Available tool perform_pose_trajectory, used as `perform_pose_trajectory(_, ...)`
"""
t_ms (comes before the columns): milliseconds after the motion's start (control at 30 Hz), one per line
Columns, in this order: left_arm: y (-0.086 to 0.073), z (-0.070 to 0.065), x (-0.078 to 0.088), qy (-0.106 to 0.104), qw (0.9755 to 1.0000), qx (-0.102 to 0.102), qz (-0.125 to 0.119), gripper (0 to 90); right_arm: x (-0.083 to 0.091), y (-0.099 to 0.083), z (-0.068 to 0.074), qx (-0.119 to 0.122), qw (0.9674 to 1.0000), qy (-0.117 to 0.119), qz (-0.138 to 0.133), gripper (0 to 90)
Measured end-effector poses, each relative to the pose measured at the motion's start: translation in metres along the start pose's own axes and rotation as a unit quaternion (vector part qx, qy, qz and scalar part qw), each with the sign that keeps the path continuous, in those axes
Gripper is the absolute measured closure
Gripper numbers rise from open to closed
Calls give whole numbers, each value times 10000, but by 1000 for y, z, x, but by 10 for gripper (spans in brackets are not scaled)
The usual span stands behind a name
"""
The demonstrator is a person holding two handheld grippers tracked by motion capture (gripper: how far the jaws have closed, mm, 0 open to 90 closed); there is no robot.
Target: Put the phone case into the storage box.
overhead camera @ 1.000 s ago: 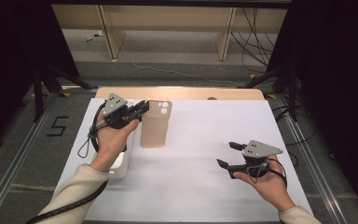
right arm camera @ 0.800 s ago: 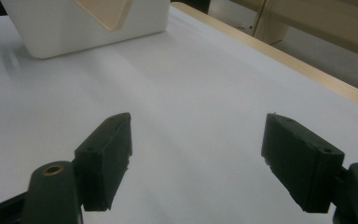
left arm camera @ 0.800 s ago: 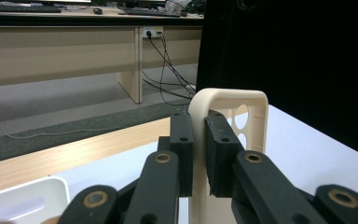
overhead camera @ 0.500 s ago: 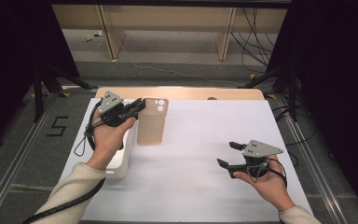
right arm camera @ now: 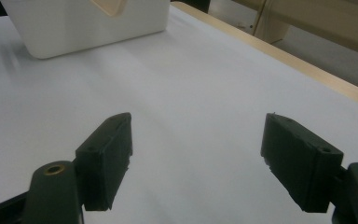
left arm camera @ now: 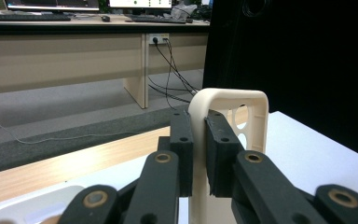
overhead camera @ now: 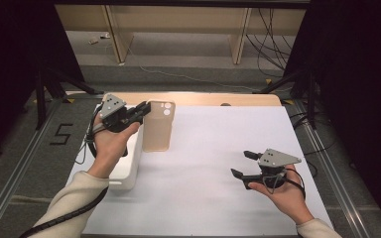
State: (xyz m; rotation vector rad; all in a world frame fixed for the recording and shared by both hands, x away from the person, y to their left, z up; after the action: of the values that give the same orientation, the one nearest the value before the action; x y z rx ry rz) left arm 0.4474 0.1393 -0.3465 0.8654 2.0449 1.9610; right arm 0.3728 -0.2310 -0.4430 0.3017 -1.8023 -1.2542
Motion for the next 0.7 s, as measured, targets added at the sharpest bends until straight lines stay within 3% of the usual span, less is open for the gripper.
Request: perform_pose_trajectory(700, 6, 10, 7, 1, 9999, -120, -95, 824, 0, 0, 0, -25, 10000, -1, -10, 264)
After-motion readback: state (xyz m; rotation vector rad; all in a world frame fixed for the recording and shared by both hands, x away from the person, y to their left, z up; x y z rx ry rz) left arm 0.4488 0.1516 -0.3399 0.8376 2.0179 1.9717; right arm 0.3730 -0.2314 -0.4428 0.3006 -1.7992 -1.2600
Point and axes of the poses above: each handheld gripper's, and its own axes: x roughly backward along the jaws, y roughly out of its top, z roughly to its left, the point moved 4 cm from there along -x, roughly forward along the jaws, and after that the axes turned 4 degrees about z, right-handed, at the moved point
